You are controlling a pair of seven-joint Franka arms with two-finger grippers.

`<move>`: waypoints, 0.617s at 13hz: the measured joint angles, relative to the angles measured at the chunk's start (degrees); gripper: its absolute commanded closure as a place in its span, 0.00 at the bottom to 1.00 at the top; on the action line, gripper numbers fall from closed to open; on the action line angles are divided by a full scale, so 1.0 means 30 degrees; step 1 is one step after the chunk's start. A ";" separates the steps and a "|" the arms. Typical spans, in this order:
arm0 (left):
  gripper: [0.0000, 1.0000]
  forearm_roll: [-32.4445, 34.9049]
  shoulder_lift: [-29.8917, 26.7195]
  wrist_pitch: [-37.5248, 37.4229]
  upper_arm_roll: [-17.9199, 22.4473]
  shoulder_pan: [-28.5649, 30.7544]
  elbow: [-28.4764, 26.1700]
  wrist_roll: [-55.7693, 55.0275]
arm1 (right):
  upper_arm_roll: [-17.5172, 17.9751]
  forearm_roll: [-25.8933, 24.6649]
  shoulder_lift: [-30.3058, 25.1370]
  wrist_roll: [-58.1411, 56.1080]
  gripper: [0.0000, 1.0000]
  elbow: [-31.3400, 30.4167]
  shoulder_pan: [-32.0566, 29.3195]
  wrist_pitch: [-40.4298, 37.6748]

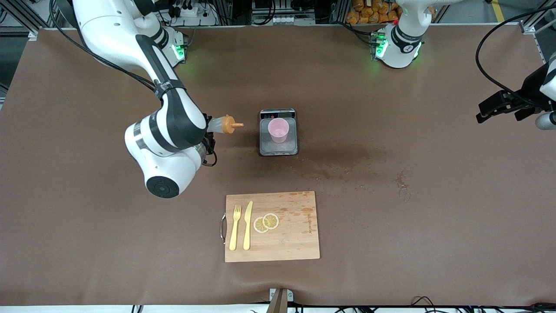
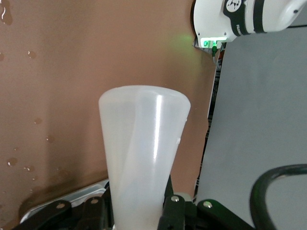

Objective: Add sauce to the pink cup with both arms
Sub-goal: 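Carry the white bottle over the pink cup with the right gripper, then tilt the bottle and squeeze sauce into the pink cup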

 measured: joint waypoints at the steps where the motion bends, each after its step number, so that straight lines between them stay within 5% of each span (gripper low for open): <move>1: 0.00 0.0000 0.0000 -0.0044 -0.0010 -0.0012 -0.0005 0.0000 | -0.0002 -0.0001 0.0014 0.0558 0.65 -0.0004 0.0097 0.0160; 8: 0.00 0.0000 0.0000 -0.0152 -0.0013 -0.0027 -0.0009 -0.0001 | -0.0014 -0.1242 0.0368 0.4200 0.68 -0.0041 0.1800 0.1009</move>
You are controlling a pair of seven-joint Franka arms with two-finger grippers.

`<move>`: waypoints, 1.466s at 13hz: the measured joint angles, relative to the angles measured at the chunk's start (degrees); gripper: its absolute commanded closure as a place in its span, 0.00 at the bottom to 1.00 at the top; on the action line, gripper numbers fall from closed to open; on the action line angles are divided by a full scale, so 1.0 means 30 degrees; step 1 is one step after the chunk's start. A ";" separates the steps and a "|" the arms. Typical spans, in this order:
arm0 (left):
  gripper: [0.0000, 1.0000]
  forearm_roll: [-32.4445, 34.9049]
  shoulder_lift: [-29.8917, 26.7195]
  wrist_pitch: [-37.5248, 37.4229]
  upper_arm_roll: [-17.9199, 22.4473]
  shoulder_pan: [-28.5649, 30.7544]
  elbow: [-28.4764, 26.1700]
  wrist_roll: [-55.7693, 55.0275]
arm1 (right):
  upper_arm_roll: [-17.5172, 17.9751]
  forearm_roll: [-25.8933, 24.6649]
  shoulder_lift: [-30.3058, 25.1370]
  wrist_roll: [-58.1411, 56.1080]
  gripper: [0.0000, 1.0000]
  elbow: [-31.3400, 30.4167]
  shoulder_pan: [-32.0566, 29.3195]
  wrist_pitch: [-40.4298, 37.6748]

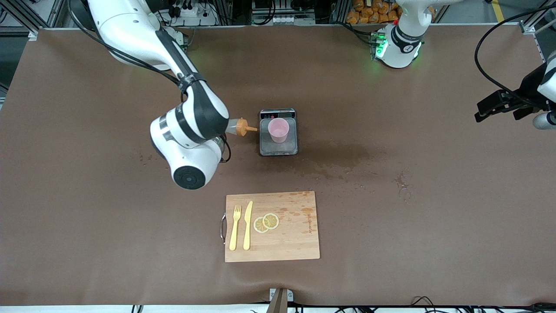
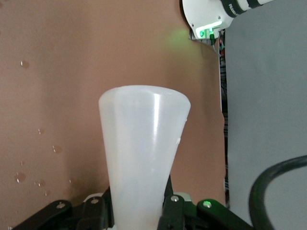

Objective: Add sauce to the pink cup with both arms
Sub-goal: 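Tilt the bottle and squeeze sauce into the pink cup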

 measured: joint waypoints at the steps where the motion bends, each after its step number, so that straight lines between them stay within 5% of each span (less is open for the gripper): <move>1: 0.00 0.0000 0.0000 -0.0004 -0.0001 -0.0002 -0.0001 0.0000 | 0.0002 -0.0245 0.0103 0.0394 0.68 -0.0002 0.0257 0.0032; 15: 0.00 -0.0001 -0.0081 -0.0160 -0.0018 -0.0014 -0.0011 -0.0001 | -0.0016 -0.2321 0.1257 0.2426 0.68 -0.0066 0.2461 0.0352; 19: 0.00 -0.0001 -0.0106 -0.0187 -0.0024 -0.0029 -0.0018 -0.0001 | -0.0017 -0.3156 0.1340 0.2587 0.77 -0.0068 0.2642 0.0350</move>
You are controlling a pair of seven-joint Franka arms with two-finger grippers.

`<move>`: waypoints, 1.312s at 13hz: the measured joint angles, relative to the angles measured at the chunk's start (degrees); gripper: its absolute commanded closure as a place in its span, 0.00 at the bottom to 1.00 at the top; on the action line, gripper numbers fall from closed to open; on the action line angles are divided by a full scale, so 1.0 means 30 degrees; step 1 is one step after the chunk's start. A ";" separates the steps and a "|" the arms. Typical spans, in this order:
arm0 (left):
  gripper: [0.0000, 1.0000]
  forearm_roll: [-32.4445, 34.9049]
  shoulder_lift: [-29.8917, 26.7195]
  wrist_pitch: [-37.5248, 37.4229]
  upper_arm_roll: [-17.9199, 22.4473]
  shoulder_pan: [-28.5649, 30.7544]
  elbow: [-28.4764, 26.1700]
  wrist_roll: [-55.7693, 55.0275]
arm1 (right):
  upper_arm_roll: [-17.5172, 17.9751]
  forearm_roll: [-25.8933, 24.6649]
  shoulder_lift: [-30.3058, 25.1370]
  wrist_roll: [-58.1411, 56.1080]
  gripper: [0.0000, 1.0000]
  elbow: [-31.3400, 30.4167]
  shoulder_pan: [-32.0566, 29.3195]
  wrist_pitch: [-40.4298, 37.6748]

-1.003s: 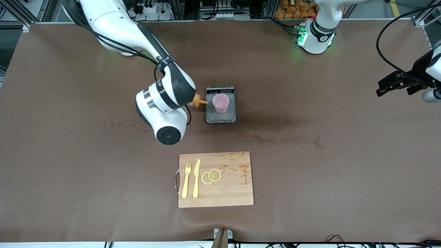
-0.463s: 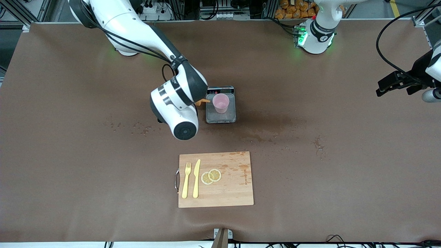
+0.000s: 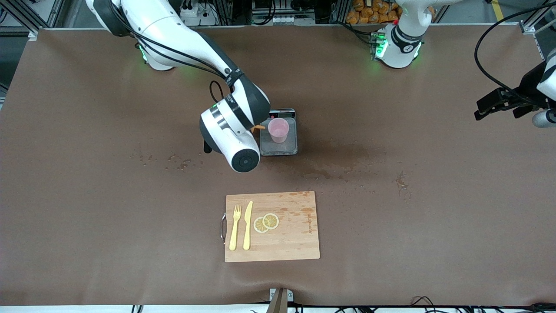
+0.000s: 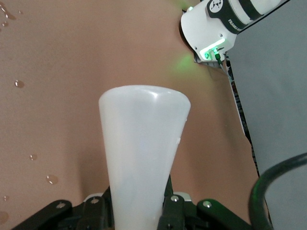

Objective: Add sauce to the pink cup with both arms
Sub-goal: 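Tilt the bottle and squeeze sauce into the pink cup, then raise the bottle upright and move it back from the cup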

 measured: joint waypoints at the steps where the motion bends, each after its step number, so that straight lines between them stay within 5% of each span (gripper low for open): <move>1: 0.00 0.0000 0.0000 -0.0003 -0.0002 -0.0004 -0.0015 0.0000 | 0.0000 -0.0152 0.0051 0.0006 0.77 0.0000 0.0081 -0.0002; 6: 0.00 0.0000 0.0000 -0.0007 -0.0060 -0.0061 -0.0081 0.0000 | 0.0000 -0.0675 0.0183 0.0020 1.00 0.0000 0.0266 -0.0013; 17: 0.00 0.0000 0.0000 -0.0007 -0.0066 -0.0081 -0.0114 0.0000 | -0.0114 -0.0698 0.0175 0.0003 1.00 0.0142 0.0255 -0.0037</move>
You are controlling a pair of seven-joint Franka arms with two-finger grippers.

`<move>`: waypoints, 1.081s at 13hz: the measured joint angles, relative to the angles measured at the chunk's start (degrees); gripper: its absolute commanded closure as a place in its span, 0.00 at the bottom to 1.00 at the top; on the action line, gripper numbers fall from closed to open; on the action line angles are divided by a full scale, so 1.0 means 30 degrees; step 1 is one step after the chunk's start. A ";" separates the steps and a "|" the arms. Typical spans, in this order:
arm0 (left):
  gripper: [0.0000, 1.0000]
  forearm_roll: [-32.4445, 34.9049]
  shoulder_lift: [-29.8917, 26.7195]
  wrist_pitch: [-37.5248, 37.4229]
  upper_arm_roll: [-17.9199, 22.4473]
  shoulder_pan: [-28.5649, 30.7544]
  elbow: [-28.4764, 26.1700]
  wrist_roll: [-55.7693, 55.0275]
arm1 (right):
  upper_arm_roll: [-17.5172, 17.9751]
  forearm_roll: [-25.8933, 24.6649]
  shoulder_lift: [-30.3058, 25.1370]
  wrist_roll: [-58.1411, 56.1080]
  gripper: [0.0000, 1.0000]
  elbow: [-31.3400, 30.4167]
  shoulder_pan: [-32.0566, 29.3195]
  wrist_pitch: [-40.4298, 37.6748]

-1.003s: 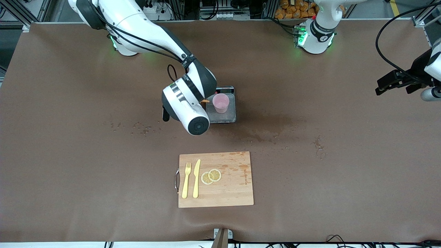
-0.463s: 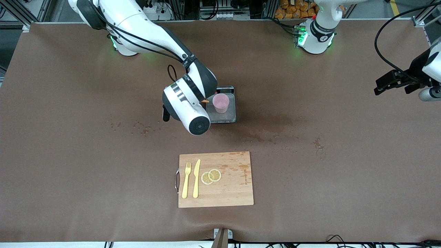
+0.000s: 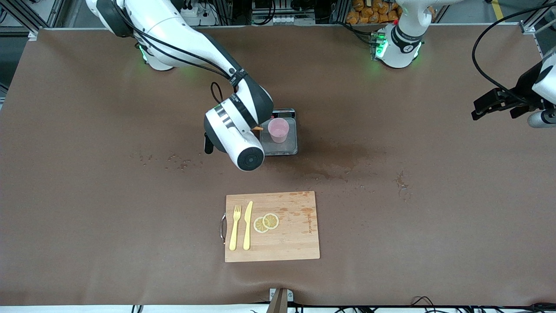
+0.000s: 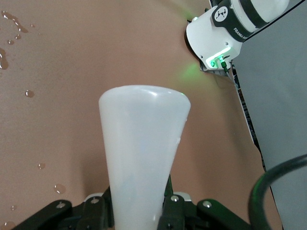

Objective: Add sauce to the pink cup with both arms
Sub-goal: 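Raise the bottle upright and move it back from the cup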

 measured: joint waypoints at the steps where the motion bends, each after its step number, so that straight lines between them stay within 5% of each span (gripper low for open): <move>1: 0.00 0.0000 0.0000 0.0000 0.0000 0.0000 -0.0006 0.0000 | -0.0009 0.0127 -0.0010 -0.0031 1.00 0.0039 -0.0032 0.0004; 14: 0.00 0.0000 0.0000 0.0000 -0.0011 -0.0028 -0.0063 -0.0002 | -0.0062 0.4226 -0.1646 -0.5084 1.00 0.0275 -0.3684 -0.1271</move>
